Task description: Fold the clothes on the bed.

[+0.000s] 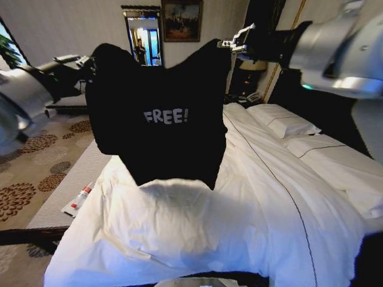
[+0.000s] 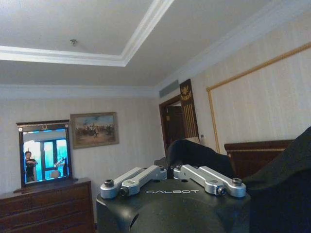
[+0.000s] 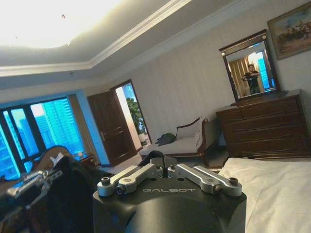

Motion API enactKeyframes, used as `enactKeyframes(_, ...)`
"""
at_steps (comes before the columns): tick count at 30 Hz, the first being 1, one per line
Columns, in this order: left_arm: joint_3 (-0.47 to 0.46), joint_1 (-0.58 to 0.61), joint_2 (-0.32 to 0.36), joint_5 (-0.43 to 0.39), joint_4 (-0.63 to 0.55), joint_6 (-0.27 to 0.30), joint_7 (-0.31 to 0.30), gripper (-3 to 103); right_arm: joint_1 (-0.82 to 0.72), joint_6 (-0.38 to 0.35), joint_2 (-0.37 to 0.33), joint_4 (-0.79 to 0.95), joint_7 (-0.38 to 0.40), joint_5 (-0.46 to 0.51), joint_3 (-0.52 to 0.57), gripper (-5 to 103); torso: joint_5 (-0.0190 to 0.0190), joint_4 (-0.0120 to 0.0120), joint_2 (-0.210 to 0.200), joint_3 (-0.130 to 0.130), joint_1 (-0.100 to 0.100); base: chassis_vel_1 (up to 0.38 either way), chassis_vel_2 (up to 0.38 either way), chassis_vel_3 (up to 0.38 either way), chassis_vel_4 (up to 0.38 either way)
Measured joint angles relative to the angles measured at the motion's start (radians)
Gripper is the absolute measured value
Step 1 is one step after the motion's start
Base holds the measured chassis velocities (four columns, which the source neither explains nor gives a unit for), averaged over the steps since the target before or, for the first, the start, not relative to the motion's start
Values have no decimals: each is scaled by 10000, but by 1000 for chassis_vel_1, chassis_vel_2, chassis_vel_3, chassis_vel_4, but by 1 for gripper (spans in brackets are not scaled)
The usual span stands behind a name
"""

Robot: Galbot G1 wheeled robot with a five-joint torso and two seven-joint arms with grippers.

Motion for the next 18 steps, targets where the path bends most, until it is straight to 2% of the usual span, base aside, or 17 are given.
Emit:
enactKeyframes(3, -54, -188, 740, -529, -354, -49, 140, 1, -292, -70, -557, 604, 159, 577, 540, 0, 0, 4, 0, 1, 0, 0, 0, 0, 0)
enactKeyframes(5, -53, -226, 846, -604, -418, -53, 145, 1, -393, -95, -686, 739, 186, 695, 698, 0, 3, 4, 0, 2, 0, 0, 0, 0, 0)
enactKeyframes(8, 85, -489, 1406, -949, -1008, -84, 143, 1, -1474, -221, -1641, 1468, 112, 1168, 2005, 0, 6, 0, 0, 2, 1, 0, 0, 0, 0)
enactKeyframes(10, 121, -543, 1466, -967, -1109, -85, 122, 1, -1783, -229, -1841, 1593, 45, 1205, 2340, 0, 7, 0, 0, 1, 1, 0, 0, 0, 0)
enactKeyframes(11, 238, -754, 1607, -1062, -1399, -89, 29, 1, -2758, -232, -2451, 1908, -136, 1244, 3154, 0, 8, -5, 0, 2, 2, 0, 0, 0, 0)
enactKeyframes(13, 290, -843, 1605, -1180, -1563, -90, -34, 1, -3347, -160, -3117, 2240, -211, 1446, 3624, 0, 11, 2, 0, 2, 2, 0, 0, 0, 0)
enactKeyframes(14, 290, -843, 1605, -1180, -1563, -90, -34, 1, -3347, -160, -3117, 2240, -211, 1446, 3624, 0, 11, 2, 0, 2, 2, 0, 0, 0, 0)
enactKeyframes(15, 265, -783, 1527, -1197, -1580, -91, -37, 1, -3514, -104, -3427, 2391, -212, 1628, 3811, 0, 9, 3, 0, 2, 1, 0, 0, 0, 0)
enactKeyframes(16, 250, -696, 1479, -1215, -1644, -92, -35, 1, -3630, -40, -3803, 2570, -174, 1920, 4058, 0, -4, -11, 1, 1, 1, 0, 0, 0, 0)
enactKeyframes(18, 336, -711, 1581, -1281, -1813, -92, -43, 1, -3505, -1, -4063, 2688, -96, 2308, 4124, 0, 0, -6, 0, 2, 2, 0, 0, 0, 0)
